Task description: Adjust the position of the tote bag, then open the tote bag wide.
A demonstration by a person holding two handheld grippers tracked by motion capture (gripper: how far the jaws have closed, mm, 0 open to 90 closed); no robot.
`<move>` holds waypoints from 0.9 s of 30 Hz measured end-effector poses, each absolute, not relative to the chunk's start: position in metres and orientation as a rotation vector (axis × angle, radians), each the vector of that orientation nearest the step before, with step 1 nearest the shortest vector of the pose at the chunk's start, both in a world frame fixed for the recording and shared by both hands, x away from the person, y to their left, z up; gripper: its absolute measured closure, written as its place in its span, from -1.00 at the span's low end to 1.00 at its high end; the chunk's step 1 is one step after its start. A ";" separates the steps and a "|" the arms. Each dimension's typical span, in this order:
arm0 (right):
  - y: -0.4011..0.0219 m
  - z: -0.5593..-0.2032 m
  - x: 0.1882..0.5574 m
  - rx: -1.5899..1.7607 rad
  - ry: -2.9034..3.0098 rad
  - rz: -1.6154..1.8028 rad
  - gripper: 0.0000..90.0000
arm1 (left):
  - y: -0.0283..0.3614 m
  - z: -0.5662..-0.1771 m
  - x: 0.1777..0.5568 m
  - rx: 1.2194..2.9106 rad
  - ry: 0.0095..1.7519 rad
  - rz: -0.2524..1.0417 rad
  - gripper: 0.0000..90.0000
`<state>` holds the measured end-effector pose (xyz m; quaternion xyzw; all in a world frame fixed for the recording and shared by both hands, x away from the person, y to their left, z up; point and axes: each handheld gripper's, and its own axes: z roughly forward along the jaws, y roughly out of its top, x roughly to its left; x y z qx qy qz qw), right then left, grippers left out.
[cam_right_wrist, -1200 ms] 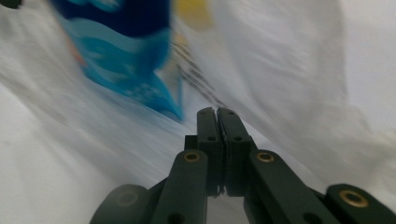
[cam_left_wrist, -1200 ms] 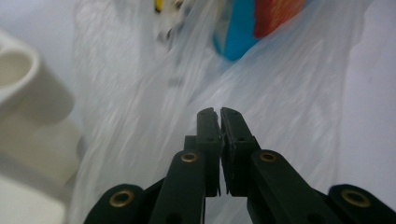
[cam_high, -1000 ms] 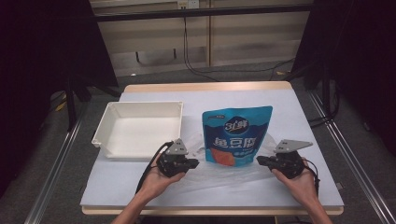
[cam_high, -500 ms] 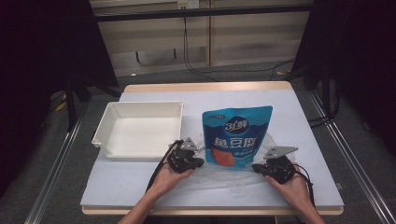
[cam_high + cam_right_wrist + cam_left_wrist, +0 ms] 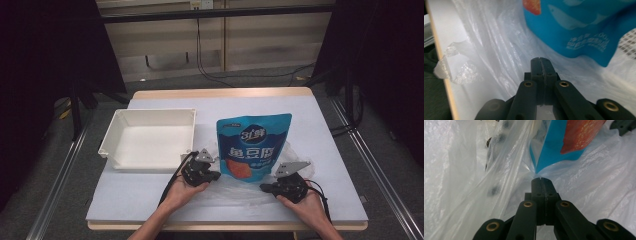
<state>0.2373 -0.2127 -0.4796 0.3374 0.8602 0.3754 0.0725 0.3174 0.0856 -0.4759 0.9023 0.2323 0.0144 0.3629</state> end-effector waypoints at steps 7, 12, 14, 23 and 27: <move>-0.215 -0.481 0.229 0.986 2.611 1.170 1.00 | 0.084 -0.476 0.316 2.328 0.597 0.056 1.00; -0.217 -0.481 0.218 0.962 2.636 1.194 1.00 | 0.084 -0.476 0.316 2.331 0.604 0.058 1.00; -0.217 -0.482 0.217 0.961 2.645 1.209 1.00 | 0.083 -0.475 0.316 2.329 0.616 0.059 1.00; -0.230 -0.471 0.215 1.045 2.453 1.286 0.68 | 0.085 -0.473 0.316 2.304 0.634 0.063 0.53; -0.236 -0.467 0.210 1.061 2.357 1.333 0.51 | 0.092 -0.464 0.312 2.264 0.586 0.068 0.32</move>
